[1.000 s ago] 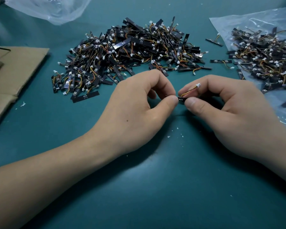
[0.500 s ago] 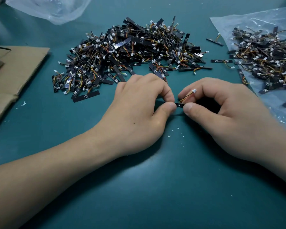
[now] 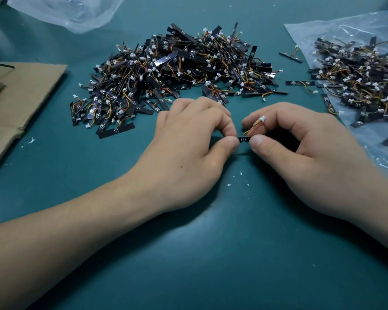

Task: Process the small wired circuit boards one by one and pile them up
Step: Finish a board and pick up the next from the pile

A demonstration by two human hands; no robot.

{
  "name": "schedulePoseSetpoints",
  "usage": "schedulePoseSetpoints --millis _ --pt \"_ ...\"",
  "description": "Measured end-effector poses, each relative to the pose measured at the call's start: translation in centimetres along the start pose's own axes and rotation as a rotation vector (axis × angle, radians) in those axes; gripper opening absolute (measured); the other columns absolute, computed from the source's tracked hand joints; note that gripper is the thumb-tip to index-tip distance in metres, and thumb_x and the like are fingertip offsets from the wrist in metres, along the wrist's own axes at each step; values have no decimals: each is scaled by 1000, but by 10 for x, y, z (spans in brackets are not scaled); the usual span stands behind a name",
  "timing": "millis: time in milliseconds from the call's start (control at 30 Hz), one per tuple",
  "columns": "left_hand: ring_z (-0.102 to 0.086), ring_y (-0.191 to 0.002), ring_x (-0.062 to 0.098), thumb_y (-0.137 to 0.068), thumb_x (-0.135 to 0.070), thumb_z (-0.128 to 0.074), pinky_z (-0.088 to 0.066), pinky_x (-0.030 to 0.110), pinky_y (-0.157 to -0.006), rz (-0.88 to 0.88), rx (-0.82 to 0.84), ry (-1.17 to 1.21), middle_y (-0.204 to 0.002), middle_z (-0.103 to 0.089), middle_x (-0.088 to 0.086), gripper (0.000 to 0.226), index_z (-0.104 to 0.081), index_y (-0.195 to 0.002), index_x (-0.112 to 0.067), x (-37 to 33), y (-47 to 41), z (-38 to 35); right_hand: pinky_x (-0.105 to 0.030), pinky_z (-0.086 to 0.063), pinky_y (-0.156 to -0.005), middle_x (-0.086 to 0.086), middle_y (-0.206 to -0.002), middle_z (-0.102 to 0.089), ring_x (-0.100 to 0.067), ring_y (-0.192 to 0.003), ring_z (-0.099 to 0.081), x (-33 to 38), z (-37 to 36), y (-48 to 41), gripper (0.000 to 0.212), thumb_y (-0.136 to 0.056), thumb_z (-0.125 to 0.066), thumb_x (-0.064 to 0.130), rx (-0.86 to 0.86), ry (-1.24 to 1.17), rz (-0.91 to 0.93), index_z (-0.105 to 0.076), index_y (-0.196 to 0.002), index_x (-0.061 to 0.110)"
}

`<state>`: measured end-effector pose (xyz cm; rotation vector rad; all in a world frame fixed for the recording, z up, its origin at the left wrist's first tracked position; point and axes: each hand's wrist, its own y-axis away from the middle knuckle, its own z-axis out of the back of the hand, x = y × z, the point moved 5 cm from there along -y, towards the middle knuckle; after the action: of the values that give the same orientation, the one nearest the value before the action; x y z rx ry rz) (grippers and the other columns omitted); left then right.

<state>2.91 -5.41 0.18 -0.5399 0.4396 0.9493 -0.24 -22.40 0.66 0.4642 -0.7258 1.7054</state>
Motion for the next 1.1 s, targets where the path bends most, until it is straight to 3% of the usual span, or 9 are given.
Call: schedulePoseSetpoints --millis 200,433,667,800,1033,1100 --pt "-31 -128 6 -90 -45 -55 -18 29 -103 -8 7 -85 -129 -50 -23 10 -56 -86 -36 1 1 -3 -27 -39 -102 22 -118 -64 -4 -115 -58 3 -5 -1 7 -87 -60 36 58 60 15 -62 -81 33" --pt "-28 -131 7 -90 -47 -52 -17 29 -102 0 -3 -90 -137 -47 -22 10 -54 -87 -38 0 1 -4 -32 -39 -105 21 -119 -63 -7 -117 -57 4 -4 1 6 -89 -58 36 60 65 25 -61 -86 33" --pt "-30 -130 8 -92 -45 -48 -16 27 -100 -31 27 -116 -135 -48 -22 10 -52 -87 -36 -1 1 -7 -34 -38 -103 20 -121 -61 -8 -116 -54 7 -6 1 6 -91 -55 35 89 101 47 -57 -86 36" --pt "-33 -131 9 -92 -41 -53 -18 26 -100 -24 -32 -41 -139 -49 -19 4 -53 -91 -37 -2 2 -2 -25 -41 -99 24 -118 -65 -3 -113 -57 6 -2 1 5 -91 -55 36 55 40 26 -56 -88 39" --pt "-30 -133 9 -97 -37 -58 -16 25 -100 -17 -5 -70 -142 -48 -19 10 -52 -89 -37 -2 2 -2 -29 -41 -101 25 -119 -64 -3 -114 -58 5 -3 1 4 -90 -57 37 61 74 37 -57 -86 39" --pt "-32 -133 9 -98 -34 -59 -18 26 -101 -17 -20 -44 -141 -48 -18 9 -52 -92 -36 -3 3 -1 -24 -41 -100 24 -118 -66 -2 -113 -59 3 -2 1 3 -90 -57 38 37 57 26 -59 -89 37"
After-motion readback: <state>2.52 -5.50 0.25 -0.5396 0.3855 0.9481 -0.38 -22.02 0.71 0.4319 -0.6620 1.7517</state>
